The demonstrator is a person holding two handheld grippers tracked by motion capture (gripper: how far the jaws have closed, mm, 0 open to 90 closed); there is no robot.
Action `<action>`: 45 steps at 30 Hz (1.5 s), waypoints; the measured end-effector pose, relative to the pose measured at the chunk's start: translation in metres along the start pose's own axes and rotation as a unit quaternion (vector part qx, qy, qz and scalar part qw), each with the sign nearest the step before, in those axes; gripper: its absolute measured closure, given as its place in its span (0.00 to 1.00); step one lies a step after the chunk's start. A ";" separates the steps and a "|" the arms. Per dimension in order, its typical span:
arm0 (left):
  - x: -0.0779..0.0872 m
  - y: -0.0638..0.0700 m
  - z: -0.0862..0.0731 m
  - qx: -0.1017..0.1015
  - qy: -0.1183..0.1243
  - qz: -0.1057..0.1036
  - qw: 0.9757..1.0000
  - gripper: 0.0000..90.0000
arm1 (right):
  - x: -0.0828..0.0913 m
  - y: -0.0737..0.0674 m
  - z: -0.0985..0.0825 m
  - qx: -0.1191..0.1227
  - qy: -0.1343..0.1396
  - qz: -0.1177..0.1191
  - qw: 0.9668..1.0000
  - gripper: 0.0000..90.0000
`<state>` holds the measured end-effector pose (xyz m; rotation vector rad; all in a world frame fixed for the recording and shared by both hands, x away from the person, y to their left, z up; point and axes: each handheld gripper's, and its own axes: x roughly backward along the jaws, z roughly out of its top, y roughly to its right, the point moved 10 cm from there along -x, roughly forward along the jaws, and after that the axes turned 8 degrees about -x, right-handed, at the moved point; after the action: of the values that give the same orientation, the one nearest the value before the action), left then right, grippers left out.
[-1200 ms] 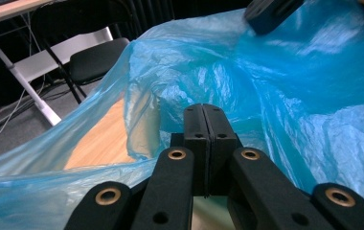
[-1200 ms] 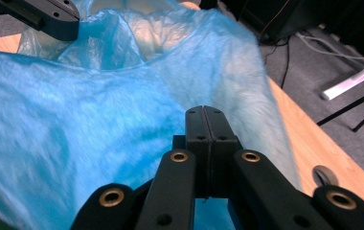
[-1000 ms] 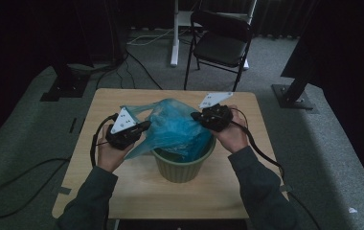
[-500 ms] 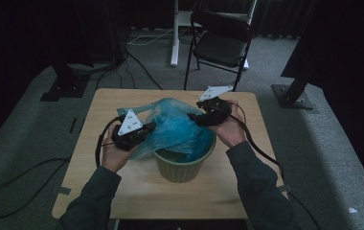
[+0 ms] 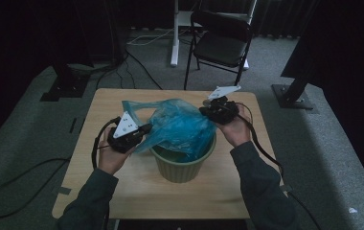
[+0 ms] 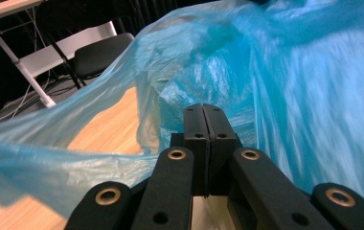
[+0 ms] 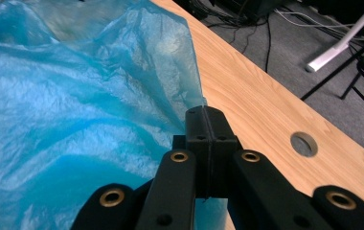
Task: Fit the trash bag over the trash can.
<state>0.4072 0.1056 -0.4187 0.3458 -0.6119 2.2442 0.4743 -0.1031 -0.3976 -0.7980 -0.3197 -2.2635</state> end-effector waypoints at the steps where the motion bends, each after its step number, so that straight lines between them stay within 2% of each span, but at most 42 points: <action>1: 0.001 -0.001 -0.001 0.000 0.001 0.002 1.000 0.99 | 0.002 0.001 -0.002 -0.004 0.001 0.000 1.000 1.00; 8: 0.009 -0.005 -0.011 0.010 -0.001 0.008 1.000 0.99 | 0.013 0.012 -0.019 -0.018 0.008 -0.006 1.000 1.00; 10: 0.012 -0.008 -0.015 0.015 -0.004 0.012 1.000 0.99 | 0.018 0.017 -0.029 -0.029 0.007 -0.006 1.000 1.00; 16: 0.014 -0.015 -0.023 0.024 -0.012 0.022 0.999 0.99 | 0.027 0.022 -0.046 -0.030 0.003 -0.011 0.999 1.00; 22: 0.013 -0.022 -0.031 0.038 -0.017 0.029 0.999 0.99 | 0.037 0.033 -0.053 -0.046 0.009 -0.025 0.999 1.00; 28: 0.010 -0.029 -0.042 0.055 -0.033 0.035 0.997 0.97 | 0.039 0.036 -0.063 -0.054 0.003 -0.021 0.998 1.00; 33: 0.007 -0.026 -0.038 0.055 -0.029 0.030 0.998 0.91 | 0.030 0.028 -0.071 -0.039 -0.014 -0.004 0.999 1.00; 40: 0.016 -0.027 -0.022 0.059 -0.004 0.024 0.998 0.75 | 0.036 0.026 -0.061 -0.038 0.003 -0.002 0.999 1.00; 45: 0.014 -0.022 -0.004 0.055 0.010 -0.007 0.998 0.70 | 0.034 0.023 -0.059 -0.034 0.004 0.002 0.999 0.99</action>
<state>0.4145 0.1293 -0.4096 0.3813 -0.4748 2.2709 0.4443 -0.1643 -0.4223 -0.8227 -0.2393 -2.2843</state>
